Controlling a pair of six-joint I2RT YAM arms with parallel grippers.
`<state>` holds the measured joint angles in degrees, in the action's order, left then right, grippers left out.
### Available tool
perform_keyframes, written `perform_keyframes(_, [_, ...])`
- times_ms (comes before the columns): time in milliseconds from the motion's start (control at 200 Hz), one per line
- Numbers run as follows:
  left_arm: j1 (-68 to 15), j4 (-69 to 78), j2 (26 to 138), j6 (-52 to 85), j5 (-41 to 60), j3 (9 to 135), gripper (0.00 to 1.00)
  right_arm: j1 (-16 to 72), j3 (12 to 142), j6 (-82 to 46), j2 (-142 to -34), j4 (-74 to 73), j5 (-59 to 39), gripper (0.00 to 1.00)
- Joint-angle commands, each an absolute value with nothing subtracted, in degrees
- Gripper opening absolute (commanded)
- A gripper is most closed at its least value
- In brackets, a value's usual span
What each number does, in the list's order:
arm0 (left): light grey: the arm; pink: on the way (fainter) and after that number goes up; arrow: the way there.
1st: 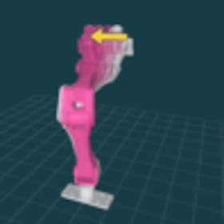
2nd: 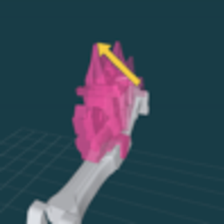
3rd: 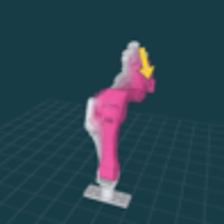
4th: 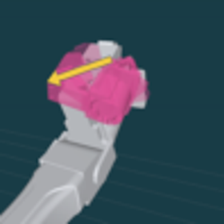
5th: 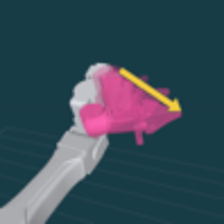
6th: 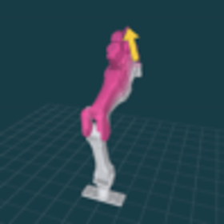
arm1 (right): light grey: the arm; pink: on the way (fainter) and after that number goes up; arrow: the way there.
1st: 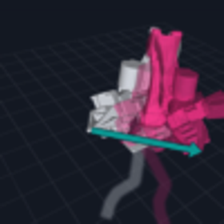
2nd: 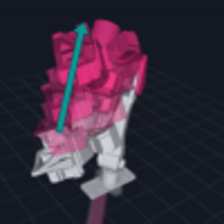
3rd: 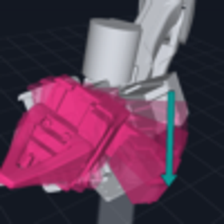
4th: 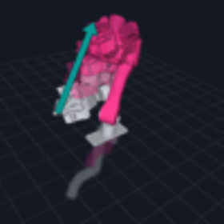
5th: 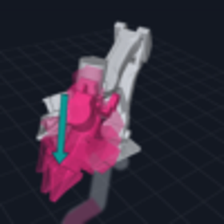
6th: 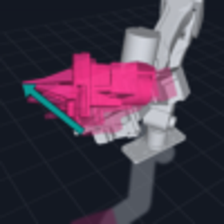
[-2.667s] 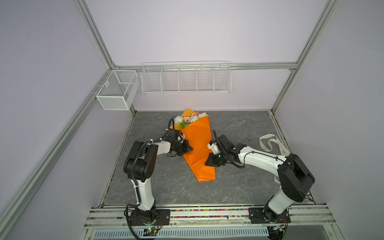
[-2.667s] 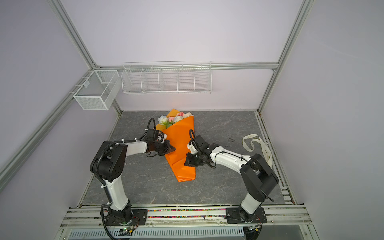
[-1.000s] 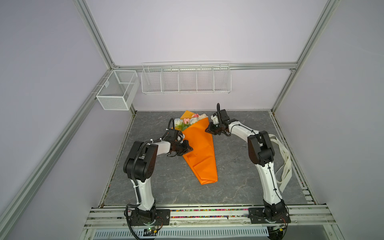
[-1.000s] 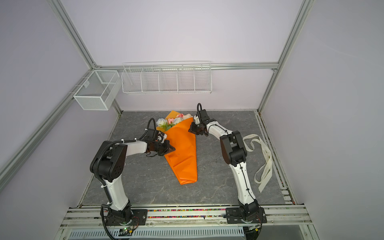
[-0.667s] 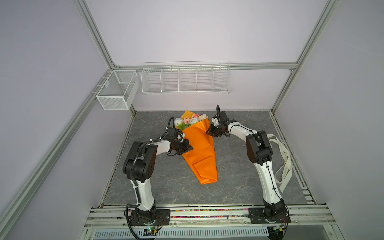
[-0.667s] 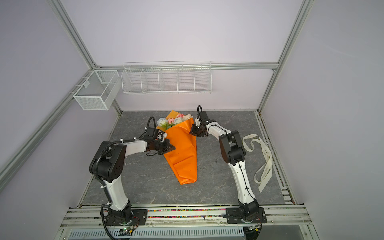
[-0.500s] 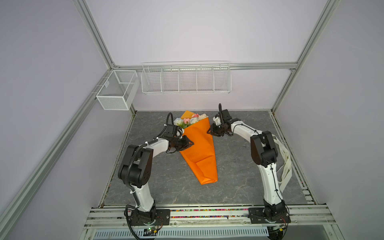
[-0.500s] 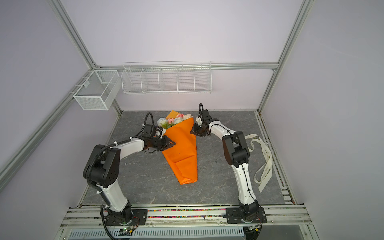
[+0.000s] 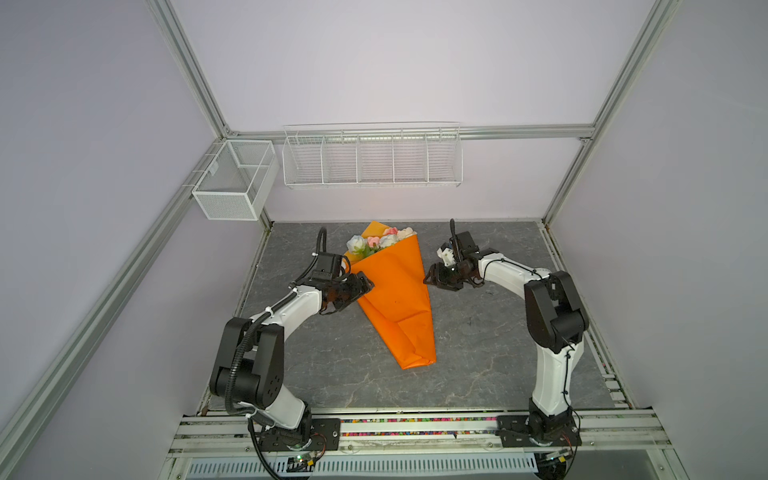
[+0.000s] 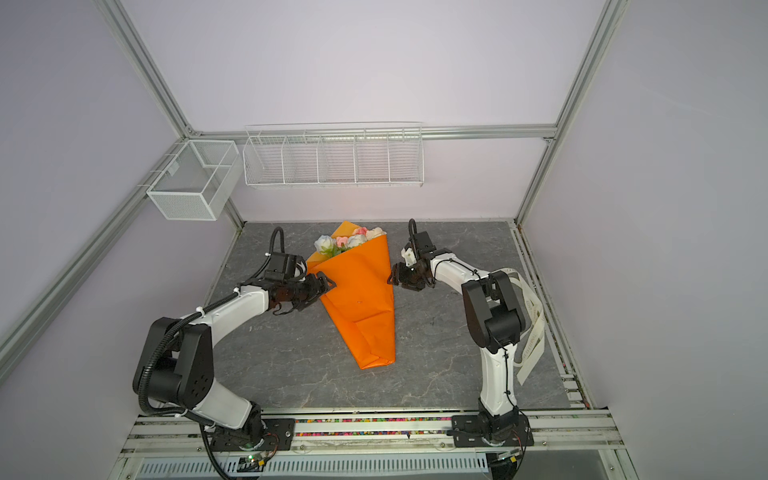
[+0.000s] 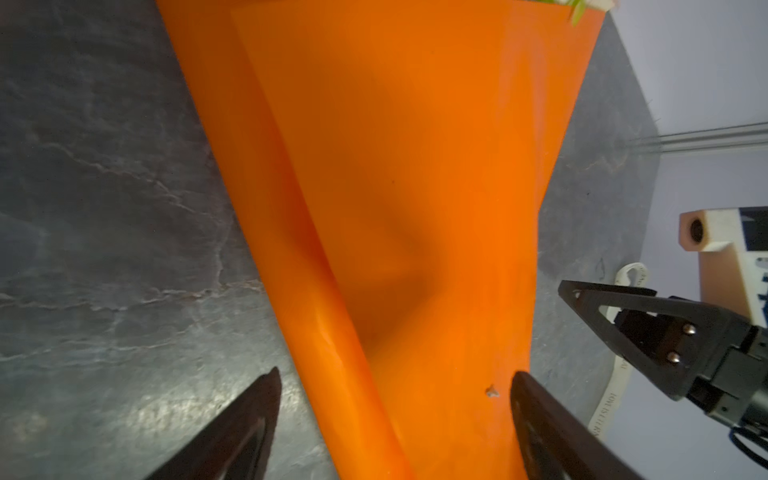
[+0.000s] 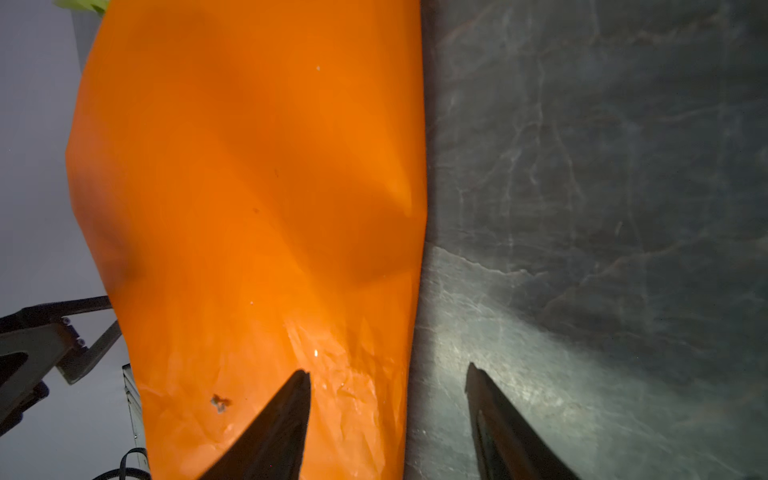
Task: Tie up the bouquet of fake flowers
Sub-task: 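Open both grippers and release the orange cone, drawing them back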
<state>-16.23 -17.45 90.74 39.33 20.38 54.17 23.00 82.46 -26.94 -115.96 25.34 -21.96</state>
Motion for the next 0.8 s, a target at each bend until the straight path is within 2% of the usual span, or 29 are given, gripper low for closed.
perform_keyframes(0, [-15.82, -16.59, 93.36, 41.16, 20.28, 52.64, 0.90, 24.29, 80.98, -25.88, -116.51, 25.20, -21.96, 0.66])
perform_keyframes(80, [-15.73, -12.65, 95.79, 42.63, 23.34, 51.24, 0.88, 24.52, 80.33, -26.49, -117.38, 25.16, -21.56, 0.67])
perform_keyframes(235, [-15.73, -6.97, 98.77, 44.35, 26.45, 50.32, 0.75, 24.53, 80.62, -26.98, -119.50, 23.26, -23.35, 0.67])
perform_keyframes(340, [-15.64, -5.31, 101.00, 44.21, 26.83, 51.05, 0.63, 24.57, 81.04, -27.42, -120.99, 21.81, -24.68, 0.65])
perform_keyframes(470, [-15.55, -1.36, 104.84, 44.15, 29.54, 52.71, 0.44, 24.57, 82.52, -27.99, -123.39, 20.61, -25.70, 0.61])
perform_keyframes(540, [-15.47, -0.98, 106.91, 43.41, 29.72, 54.76, 0.34, 24.52, 83.43, -28.53, -124.55, 19.93, -25.99, 0.56])
perform_keyframes(795, [-14.78, -1.42, 114.31, 41.99, 29.26, 64.15, 0.22, 23.52, 89.41, -31.84, -129.35, 17.41, -25.27, 0.38])
